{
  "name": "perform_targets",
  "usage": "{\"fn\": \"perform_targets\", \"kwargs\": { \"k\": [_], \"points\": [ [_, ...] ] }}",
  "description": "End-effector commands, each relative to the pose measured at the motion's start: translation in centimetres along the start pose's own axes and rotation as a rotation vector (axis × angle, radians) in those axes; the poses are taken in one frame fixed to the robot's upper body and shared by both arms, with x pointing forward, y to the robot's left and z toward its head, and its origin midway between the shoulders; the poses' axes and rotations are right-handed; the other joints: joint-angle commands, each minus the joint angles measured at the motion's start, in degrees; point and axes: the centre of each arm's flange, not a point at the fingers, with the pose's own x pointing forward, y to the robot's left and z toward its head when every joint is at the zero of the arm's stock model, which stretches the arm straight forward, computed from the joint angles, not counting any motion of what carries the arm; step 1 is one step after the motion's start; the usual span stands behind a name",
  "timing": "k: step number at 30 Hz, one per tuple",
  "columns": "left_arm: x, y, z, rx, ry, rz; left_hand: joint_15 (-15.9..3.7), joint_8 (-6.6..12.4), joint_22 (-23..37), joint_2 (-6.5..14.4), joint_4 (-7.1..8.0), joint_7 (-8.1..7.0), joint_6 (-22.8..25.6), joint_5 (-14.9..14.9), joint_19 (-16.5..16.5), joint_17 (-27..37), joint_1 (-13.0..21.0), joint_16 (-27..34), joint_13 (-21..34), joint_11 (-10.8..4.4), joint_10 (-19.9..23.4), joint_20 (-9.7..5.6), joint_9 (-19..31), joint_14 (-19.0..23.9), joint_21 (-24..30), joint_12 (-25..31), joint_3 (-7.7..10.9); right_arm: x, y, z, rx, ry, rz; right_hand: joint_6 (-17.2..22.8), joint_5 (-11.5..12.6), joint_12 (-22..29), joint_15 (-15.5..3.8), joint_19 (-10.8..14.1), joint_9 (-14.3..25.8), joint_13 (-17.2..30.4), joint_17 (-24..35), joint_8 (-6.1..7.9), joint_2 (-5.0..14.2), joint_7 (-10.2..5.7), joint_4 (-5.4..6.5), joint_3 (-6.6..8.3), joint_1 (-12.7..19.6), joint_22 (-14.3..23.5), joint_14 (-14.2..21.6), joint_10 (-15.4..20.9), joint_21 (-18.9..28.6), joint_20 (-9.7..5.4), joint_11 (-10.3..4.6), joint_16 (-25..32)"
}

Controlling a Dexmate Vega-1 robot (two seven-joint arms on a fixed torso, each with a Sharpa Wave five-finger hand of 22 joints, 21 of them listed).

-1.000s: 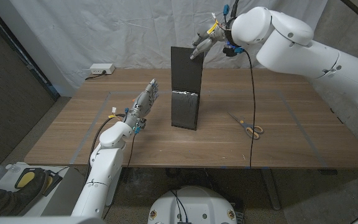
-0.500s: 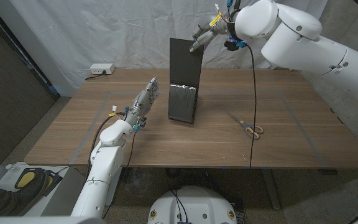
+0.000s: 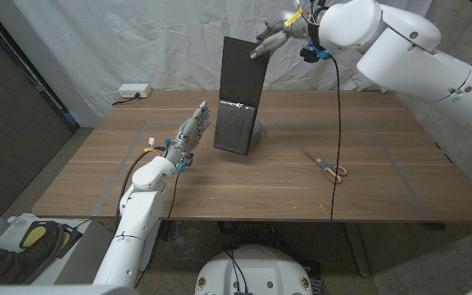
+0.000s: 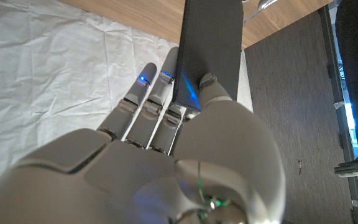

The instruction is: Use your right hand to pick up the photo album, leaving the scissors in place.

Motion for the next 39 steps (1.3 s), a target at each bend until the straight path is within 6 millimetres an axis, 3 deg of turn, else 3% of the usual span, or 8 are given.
{"fn": "perform_targets", "kwargs": {
  "k": [1, 25, 39],
  "points": [
    [0.3, -0.2, 0.1, -0.005, -0.006, -0.003, -0.16, 0.22, 0.15, 0.01, -0.08, 0.30, -0.23, -0.06, -1.48, 0.12, 0.57, 0.03, 0.11, -0.10, -0.14, -4.19, 0.27, 0.04, 0.35, 0.17, -0.32, -0.9, -1.2, -0.3, 0.028, -0.024, -0.063, 2.55, 0.20, 0.28, -5.07, -0.34, 0.18, 0.29, 0.26, -0.03, 3.02, -2.03, 0.16, -0.11, 3.33, 0.16, 0.41, 0.94, 0.38, -7.32, -0.56, -0.33],
    [0.1, -0.5, 0.5, -0.025, -0.024, -0.008, -0.21, 0.19, 0.15, 0.12, -0.08, 0.26, -0.28, -0.10, -1.43, 0.13, 0.72, 0.04, 0.12, -0.05, -0.12, -4.16, 0.27, 0.18, 0.31, 0.15, -0.57, -2.5, -2.0, -0.4, 0.051, -0.039, -0.156, 2.48, 0.23, 0.59, -5.07, -0.62, 0.50, 0.67, 0.69, -0.21, 3.21, -2.16, 0.44, -0.38, 3.29, 0.30, 0.19, 2.30, 0.98, -7.30, -0.20, -0.94],
    [1.4, 0.0, -0.7, -0.047, 0.014, -0.009, -0.21, 0.22, 0.16, 0.19, -0.08, 0.26, -0.20, -0.12, -1.36, 0.13, 0.78, 0.05, 0.12, -0.23, -0.01, -4.12, 0.28, 0.26, 0.30, 0.17, -0.71, -2.4, -2.6, -1.0, 0.058, -0.036, -0.163, 2.51, 0.23, 0.52, -5.06, -0.68, 0.63, 0.83, 0.95, -0.28, 3.24, -2.10, 0.49, -0.48, 3.35, 0.33, 0.36, 2.44, 1.29, -7.25, -0.13, -1.08]
  ]
}}
